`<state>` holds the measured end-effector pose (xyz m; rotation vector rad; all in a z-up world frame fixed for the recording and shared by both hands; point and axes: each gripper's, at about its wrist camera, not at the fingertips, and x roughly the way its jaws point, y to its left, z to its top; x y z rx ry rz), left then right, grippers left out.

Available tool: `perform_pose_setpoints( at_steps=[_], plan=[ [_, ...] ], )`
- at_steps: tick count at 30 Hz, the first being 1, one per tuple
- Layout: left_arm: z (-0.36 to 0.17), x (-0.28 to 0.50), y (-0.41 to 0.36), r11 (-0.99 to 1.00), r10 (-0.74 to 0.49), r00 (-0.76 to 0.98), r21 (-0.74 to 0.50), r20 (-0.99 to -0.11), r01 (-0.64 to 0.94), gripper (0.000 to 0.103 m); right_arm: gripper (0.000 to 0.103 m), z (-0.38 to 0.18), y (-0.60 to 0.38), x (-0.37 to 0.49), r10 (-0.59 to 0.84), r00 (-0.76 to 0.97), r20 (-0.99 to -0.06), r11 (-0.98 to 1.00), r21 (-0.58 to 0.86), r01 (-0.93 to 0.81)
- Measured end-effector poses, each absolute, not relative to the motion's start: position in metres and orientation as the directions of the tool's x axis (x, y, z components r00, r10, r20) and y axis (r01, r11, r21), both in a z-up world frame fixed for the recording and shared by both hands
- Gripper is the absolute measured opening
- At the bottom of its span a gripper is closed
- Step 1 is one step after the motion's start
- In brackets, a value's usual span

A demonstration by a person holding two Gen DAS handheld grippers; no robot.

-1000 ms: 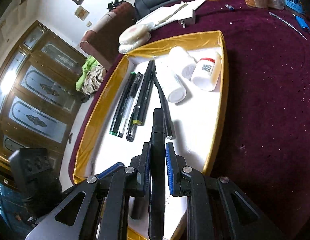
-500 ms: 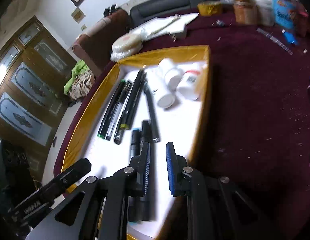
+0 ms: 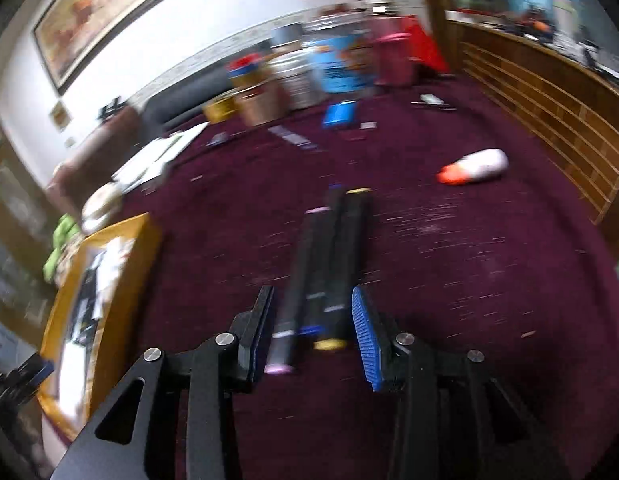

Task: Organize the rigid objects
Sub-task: 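Move both grippers back to the remaining markers, then grasp a pink-capped marker with the left gripper while the right grasps a yellow-capped marker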

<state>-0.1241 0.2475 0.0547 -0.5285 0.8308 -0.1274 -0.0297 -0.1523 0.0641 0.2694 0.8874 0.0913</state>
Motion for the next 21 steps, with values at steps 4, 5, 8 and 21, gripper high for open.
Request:
perform_pose_setpoints(
  at_steps=[4,5,8,21],
  plan=[
    [0.062,-0.119,0.219,0.879,-0.332,0.659,-0.475,-0.675,-0.044,0.057,0.035,0.057,-0.165,-0.016,0.193,0.62,-0.761,0.962,0.271,0.033],
    [0.064,-0.118,0.211,0.884,-0.336,0.654,-0.467,-0.677,-0.029,0.057,0.035,0.054,-0.164,-0.011,0.193,0.617,-0.763,0.963,0.268,0.03],
    [0.069,-0.116,0.187,0.9,-0.346,0.635,-0.436,-0.69,0.017,0.057,0.035,0.044,-0.161,0.001,0.158,0.611,-0.776,0.974,0.223,0.032],
    [0.074,-0.104,0.108,0.932,-0.356,0.573,-0.328,-0.738,0.156,0.057,0.028,0.024,-0.148,0.033,0.044,0.592,-0.805,0.995,0.091,0.049]
  ],
)
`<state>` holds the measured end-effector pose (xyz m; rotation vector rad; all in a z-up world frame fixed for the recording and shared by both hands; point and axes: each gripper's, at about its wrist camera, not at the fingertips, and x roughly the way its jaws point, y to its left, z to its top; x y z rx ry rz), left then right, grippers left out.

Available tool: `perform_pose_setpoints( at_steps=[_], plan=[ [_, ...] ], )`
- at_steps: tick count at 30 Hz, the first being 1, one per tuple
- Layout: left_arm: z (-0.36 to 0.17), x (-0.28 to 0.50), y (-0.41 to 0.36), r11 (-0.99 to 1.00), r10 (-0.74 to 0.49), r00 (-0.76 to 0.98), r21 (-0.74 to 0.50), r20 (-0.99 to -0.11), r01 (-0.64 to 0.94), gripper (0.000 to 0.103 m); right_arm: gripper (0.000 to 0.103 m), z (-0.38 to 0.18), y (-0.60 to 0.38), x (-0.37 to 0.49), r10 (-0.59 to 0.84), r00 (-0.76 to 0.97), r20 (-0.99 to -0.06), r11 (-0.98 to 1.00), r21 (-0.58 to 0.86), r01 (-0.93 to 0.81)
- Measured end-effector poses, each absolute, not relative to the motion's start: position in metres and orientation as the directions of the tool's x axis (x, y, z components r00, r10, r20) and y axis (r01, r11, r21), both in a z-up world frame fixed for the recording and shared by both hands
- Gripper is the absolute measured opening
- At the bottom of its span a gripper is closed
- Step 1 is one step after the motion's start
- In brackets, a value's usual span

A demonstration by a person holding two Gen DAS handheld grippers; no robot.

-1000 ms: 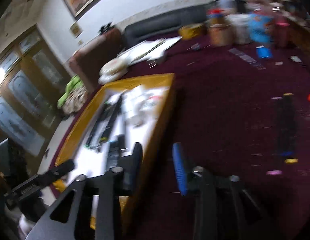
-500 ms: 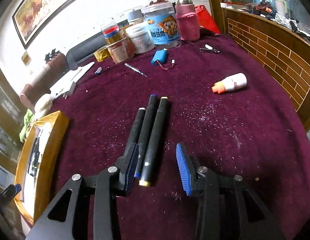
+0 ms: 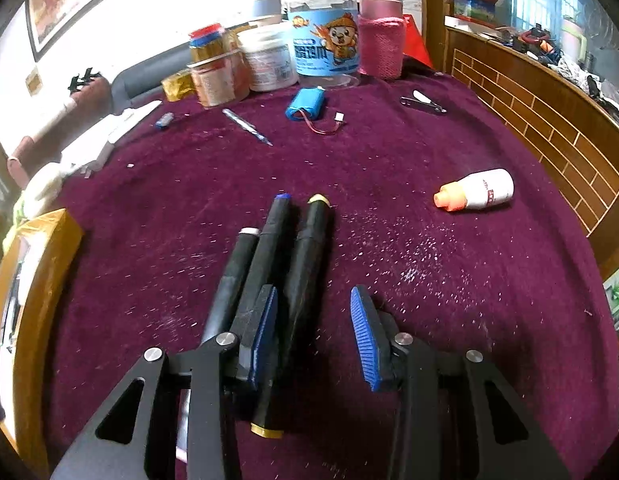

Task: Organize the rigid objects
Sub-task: 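Grasp a pink-capped marker with the left gripper while the right grasps a yellow-capped marker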

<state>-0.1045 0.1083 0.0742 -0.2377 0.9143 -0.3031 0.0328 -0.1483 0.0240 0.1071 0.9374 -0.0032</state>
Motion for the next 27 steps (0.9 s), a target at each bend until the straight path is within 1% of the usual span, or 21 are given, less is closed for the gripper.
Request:
perform_pose_setpoints(
  at_steps=[1,2,4,7,9,11,18,23,25,27],
  plan=[
    [0.073,-0.103,0.102,0.93,-0.363,0.564,-0.327,-0.741,0.168,0.057,0.019,0.021,-0.15,0.036,0.03,0.588,-0.808,0.995,0.082,0.062],
    [0.073,-0.101,0.097,0.928,-0.369,0.556,-0.327,-0.745,0.178,0.057,0.015,0.021,-0.154,0.037,0.014,0.601,-0.799,0.995,0.073,0.073],
    [0.071,-0.096,0.084,0.929,-0.369,0.544,-0.312,-0.753,0.199,0.057,0.013,0.021,-0.164,0.038,0.028,0.606,-0.795,0.991,0.1,0.085],
    [0.07,-0.087,0.067,0.932,-0.361,0.536,-0.282,-0.763,0.227,0.057,0.013,0.021,-0.181,0.035,0.042,0.622,-0.782,0.981,0.149,0.121],
    [0.068,-0.078,0.054,0.932,-0.36,0.526,-0.274,-0.771,0.236,0.057,0.013,0.02,-0.194,0.033,0.108,0.633,-0.767,0.964,0.235,0.121],
    [0.066,-0.068,0.043,0.931,-0.362,0.518,-0.269,-0.775,0.247,0.057,0.013,0.019,-0.201,0.031,0.145,0.64,-0.755,0.952,0.283,0.118],
    [0.046,-0.028,-0.014,0.937,-0.304,0.508,-0.157,-0.806,0.312,0.057,0.013,0.018,-0.207,0.029,0.191,0.649,-0.736,0.932,0.343,0.115],
    [0.026,-0.006,-0.039,0.936,-0.263,0.489,-0.098,-0.832,0.338,0.056,0.013,0.017,-0.212,0.031,0.218,0.65,-0.728,0.92,0.375,0.112],
    [0.019,-0.001,-0.041,0.936,-0.249,0.481,-0.081,-0.841,0.342,0.052,0.014,0.016,-0.213,0.031,0.224,0.65,-0.727,0.917,0.382,0.112],
    [0.018,-0.003,-0.039,0.936,-0.242,0.5,-0.064,-0.832,0.346,0.041,0.014,0.016,-0.213,0.031,0.227,0.649,-0.726,0.916,0.385,0.111]
  ],
)
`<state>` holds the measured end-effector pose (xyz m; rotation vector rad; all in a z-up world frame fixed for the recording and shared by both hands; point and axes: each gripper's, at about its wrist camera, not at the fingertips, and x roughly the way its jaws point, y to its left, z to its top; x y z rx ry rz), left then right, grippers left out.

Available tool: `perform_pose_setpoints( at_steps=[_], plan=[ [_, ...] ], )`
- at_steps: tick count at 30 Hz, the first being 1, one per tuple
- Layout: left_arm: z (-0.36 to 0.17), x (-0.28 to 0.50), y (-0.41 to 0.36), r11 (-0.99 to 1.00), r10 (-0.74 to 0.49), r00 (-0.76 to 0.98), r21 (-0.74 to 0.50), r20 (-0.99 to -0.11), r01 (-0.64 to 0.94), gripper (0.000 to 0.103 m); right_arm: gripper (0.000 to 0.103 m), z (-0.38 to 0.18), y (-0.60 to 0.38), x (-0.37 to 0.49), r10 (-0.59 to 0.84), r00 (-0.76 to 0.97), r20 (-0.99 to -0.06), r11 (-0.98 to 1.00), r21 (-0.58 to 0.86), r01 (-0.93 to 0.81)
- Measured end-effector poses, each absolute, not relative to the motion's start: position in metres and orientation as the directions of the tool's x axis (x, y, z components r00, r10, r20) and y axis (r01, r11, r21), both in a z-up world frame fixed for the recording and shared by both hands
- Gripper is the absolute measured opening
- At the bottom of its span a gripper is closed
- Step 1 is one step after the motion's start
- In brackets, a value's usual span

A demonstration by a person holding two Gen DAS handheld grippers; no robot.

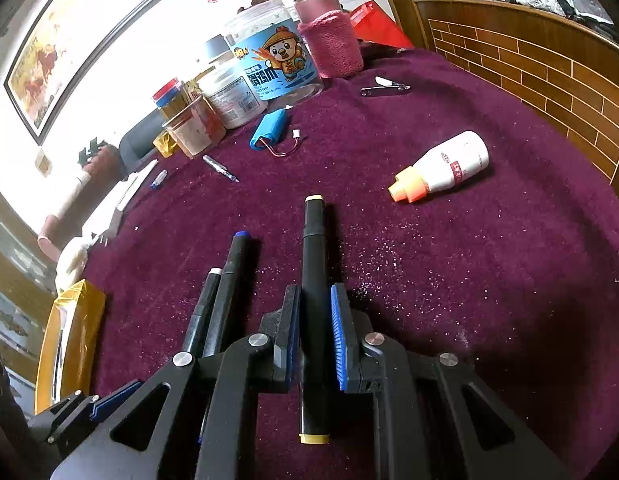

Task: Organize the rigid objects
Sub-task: 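Grasp a pink-capped marker with the left gripper while the right grasps a yellow-capped marker, then carry both markers into the tray and open both grippers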

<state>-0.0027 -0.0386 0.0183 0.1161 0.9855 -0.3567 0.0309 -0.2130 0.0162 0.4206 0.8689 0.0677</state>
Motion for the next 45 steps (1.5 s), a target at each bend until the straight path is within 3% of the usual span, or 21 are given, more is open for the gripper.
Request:
perform_pose_setpoints(
  at_steps=[7,13,14,15,16,25,26,28,29,30,31,32,33,35,36,40,45],
  plan=[
    [0.02,0.002,-0.026,0.942,-0.259,0.499,-0.102,-0.827,0.32,0.04,0.014,0.016,-0.212,0.031,0.218,0.648,-0.73,0.921,0.374,0.111],
    [0.018,0.018,-0.053,0.941,-0.185,0.52,0.002,-0.834,0.338,0.043,0.014,0.016,-0.213,0.031,0.226,0.65,-0.725,0.917,0.384,0.109],
    [0.017,0.02,-0.057,0.937,-0.187,0.529,0.011,-0.828,0.349,0.033,0.014,0.016,-0.213,0.031,0.23,0.651,-0.723,0.915,0.389,0.109],
    [0.017,0.023,-0.06,0.934,-0.194,0.535,0.012,-0.822,0.357,0.018,0.014,0.015,-0.214,0.031,0.235,0.652,-0.721,0.912,0.396,0.109],
    [0.017,0.024,-0.06,0.933,-0.199,0.536,0.009,-0.82,0.359,0.013,0.014,0.015,-0.216,0.031,0.24,0.652,-0.719,0.909,0.403,0.109],
    [0.023,-0.024,-0.008,0.922,-0.297,0.448,-0.132,-0.843,0.363,0.012,0.015,0.015,-0.214,0.032,0.232,0.651,-0.723,0.914,0.392,0.109],
    [0.023,-0.026,-0.007,0.923,-0.301,0.445,-0.14,-0.844,0.36,0.015,0.015,0.015,-0.214,0.031,0.232,0.651,-0.722,0.914,0.391,0.108],
    [0.023,-0.023,-0.01,0.927,-0.296,0.449,-0.141,-0.843,0.348,0.031,0.016,0.015,-0.215,0.031,0.239,0.653,-0.719,0.911,0.398,0.105],
    [0.022,-0.019,-0.013,0.93,-0.291,0.455,-0.137,-0.841,0.341,0.048,0.017,0.015,-0.215,0.031,0.242,0.654,-0.717,0.91,0.402,0.105],
    [0.022,-0.014,-0.019,0.932,-0.289,0.465,-0.134,-0.837,0.338,0.056,0.017,0.015,-0.215,0.031,0.243,0.655,-0.716,0.908,0.405,0.105],
    [0.022,-0.009,-0.025,0.929,-0.295,0.474,-0.134,-0.829,0.344,0.056,0.017,0.015,-0.215,0.031,0.244,0.655,-0.715,0.908,0.406,0.105],
    [0.02,-0.007,-0.03,0.925,-0.307,0.485,-0.136,-0.819,0.356,0.054,0.017,0.014,-0.215,0.031,0.245,0.655,-0.715,0.908,0.406,0.104],
    [0.018,-0.004,-0.036,0.919,-0.316,0.502,-0.129,-0.805,0.371,0.037,0.017,0.014,-0.215,0.031,0.246,0.655,-0.714,0.908,0.407,0.103],
    [0.015,-0.005,-0.048,0.921,-0.268,0.545,-0.046,-0.795,0.387,0.012,0.017,0.014,-0.215,0.031,0.246,0.657,-0.713,0.907,0.408,0.104],
    [0.016,-0.009,-0.05,0.918,-0.261,0.557,-0.023,-0.789,0.397,0.012,0.017,0.014,-0.215,0.031,0.244,0.657,-0.713,0.907,0.407,0.105],
    [0.02,-0.014,-0.029,0.906,-0.348,0.499,-0.147,-0.794,0.398,0.012,0.018,0.016,-0.207,0.035,0.205,0.647,-0.734,0.929,0.354,0.108],
    [0.039,-0.03,0.013,0.903,-0.412,0.519,-0.259,-0.749,0.342,0.012,0.013,0.022,-0.184,0.04,0.109,0.602,-0.791,0.978,0.193,0.077]
  ],
)
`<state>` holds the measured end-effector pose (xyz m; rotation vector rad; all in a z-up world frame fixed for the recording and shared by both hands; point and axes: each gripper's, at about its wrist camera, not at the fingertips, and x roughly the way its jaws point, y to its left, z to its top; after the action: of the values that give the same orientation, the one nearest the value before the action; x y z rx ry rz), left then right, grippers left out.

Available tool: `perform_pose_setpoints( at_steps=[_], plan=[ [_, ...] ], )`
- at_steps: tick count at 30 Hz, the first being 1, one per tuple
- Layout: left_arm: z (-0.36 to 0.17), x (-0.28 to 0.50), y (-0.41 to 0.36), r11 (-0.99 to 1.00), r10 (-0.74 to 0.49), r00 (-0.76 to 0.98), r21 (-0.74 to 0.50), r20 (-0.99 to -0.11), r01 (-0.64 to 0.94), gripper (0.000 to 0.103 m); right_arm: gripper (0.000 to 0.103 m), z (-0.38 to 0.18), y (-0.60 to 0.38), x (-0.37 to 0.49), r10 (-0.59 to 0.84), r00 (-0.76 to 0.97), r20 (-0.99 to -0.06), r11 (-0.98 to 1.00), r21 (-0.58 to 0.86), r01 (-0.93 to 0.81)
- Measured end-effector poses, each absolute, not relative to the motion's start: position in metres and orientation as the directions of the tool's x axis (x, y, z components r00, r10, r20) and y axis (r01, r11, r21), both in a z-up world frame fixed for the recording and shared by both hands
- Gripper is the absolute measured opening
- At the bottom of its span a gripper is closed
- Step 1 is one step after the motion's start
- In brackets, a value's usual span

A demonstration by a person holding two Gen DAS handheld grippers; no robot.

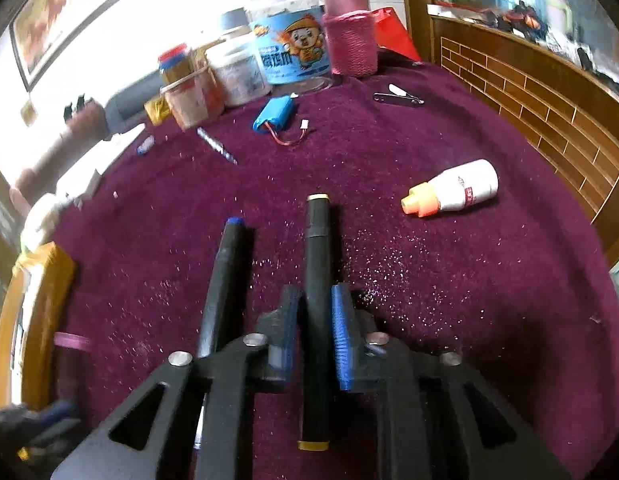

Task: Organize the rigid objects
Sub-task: 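Carry both markers into the tray and open both grippers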

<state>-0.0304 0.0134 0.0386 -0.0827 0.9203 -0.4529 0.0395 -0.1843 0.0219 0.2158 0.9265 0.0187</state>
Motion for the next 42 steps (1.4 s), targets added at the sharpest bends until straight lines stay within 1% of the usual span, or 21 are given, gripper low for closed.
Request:
perform_pose_setpoints(
  at_steps=[2,4,10,16,20,23,26,32,38,42],
  plan=[
    [0.05,-0.042,0.026,0.898,-0.43,0.542,-0.279,-0.722,0.341,0.012,0.013,0.024,-0.187,0.035,0.159,0.591,-0.791,0.966,0.248,0.073],
    [0.061,-0.056,0.046,0.884,-0.464,0.557,-0.327,-0.689,0.333,0.012,0.013,0.031,-0.188,0.023,0.189,0.605,-0.774,0.956,0.285,0.067],
    [0.078,-0.084,0.112,0.837,-0.533,0.605,-0.47,-0.591,0.279,0.012,0.013,0.06,-0.161,-0.012,0.289,0.629,-0.722,0.938,0.346,-0.033],
    [0.098,-0.111,0.173,0.81,-0.532,0.693,-0.531,-0.487,0.248,0.012,0.013,0.091,-0.108,-0.031,0.408,0.624,-0.666,0.905,0.385,-0.181],
    [0.11,-0.131,0.212,0.816,-0.497,0.741,-0.533,-0.451,0.224,0.012,0.013,0.102,-0.066,-0.038,0.5,0.579,-0.644,0.864,0.419,-0.28],
    [0.113,-0.146,0.243,0.816,-0.478,0.756,-0.544,-0.448,0.194,0.012,0.013,0.104,-0.031,-0.041,0.567,0.527,-0.634,0.824,0.449,-0.346],
    [0.108,-0.158,0.271,0.82,-0.45,0.761,-0.553,-0.467,0.146,0.012,0.013,0.099,0.005,-0.044,0.614,0.466,-0.636,0.788,0.47,-0.397],
    [0.085,-0.168,0.313,0.83,-0.406,0.732,-0.555,-0.547,0.046,0.012,0.014,0.074,0.062,-0.049,0.658,0.347,-0.668,0.743,0.503,-0.442],
    [0.058,-0.154,0.334,0.818,-0.421,0.67,-0.575,-0.611,-0.011,0.014,0.014,0.05,0.102,-0.051,0.687,0.226,-0.69,0.703,0.554,-0.445],
    [0.045,-0.134,0.35,0.778,-0.461,0.646,-0.628,-0.609,-0.037,0.016,0.014,0.035,0.126,-0.054,0.69,0.163,-0.706,0.692,0.576,-0.435]
  ],
)
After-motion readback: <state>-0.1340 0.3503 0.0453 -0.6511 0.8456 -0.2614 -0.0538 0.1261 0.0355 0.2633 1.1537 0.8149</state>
